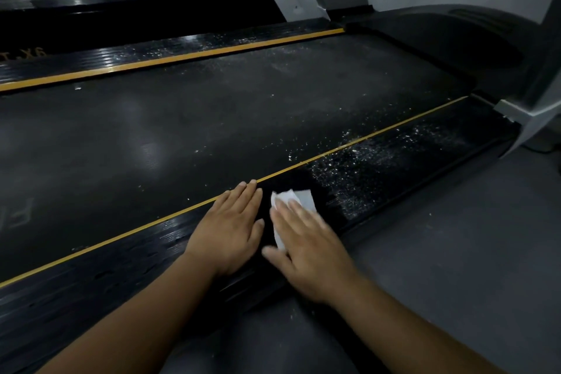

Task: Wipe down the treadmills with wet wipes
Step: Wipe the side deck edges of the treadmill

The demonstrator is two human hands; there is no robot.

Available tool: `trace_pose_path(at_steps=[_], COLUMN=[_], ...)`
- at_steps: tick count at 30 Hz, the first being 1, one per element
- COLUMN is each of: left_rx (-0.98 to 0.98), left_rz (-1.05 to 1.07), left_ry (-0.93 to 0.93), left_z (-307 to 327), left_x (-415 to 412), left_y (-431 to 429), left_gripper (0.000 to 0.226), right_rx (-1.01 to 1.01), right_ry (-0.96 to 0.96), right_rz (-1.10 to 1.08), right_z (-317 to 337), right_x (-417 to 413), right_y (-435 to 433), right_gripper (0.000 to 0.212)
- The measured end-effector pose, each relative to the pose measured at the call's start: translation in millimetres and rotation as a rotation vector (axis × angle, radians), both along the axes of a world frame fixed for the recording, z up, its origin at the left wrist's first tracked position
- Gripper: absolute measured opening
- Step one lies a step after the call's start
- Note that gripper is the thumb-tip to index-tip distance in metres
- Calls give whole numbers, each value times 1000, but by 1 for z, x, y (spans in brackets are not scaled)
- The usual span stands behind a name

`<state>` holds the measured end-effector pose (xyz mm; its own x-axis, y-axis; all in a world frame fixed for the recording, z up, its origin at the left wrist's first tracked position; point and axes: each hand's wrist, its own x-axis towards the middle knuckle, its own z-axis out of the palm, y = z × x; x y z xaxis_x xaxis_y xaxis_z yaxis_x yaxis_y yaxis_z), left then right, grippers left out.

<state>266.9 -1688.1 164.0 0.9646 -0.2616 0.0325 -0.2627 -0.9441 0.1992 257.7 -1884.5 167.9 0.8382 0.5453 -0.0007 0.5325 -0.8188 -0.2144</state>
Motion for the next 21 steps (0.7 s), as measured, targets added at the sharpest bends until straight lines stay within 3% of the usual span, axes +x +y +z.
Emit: trace_pose_path(at_steps=[2,7,12,17,19,21], left_rx=[-19,-14,-23,-9,2,9], left_rz=[-32,-77,-68,-9,-2,0], left_ry=[-7,3,11,23,23,25], left_z=[0,0,-2,0,0,0], left_x=[2,9,10,8,9,10], left_y=[-2,-13,-14,-23,-25,-27], left_gripper=[83,84,85,87,88,90], right_rx=[5,24,13,-23,36,19], right_ry=[-45,-22,-63,-70,-35,-37], right_rz=[19,-211,-28,-309,-261,-137], right_z=[-6,1,-12,0,2,-5], right_x=[-8,29,-15,35,23,-1], right_y=[-22,-24,-30,-52,-30,-26], right_gripper=[85,113,86,115,114,100])
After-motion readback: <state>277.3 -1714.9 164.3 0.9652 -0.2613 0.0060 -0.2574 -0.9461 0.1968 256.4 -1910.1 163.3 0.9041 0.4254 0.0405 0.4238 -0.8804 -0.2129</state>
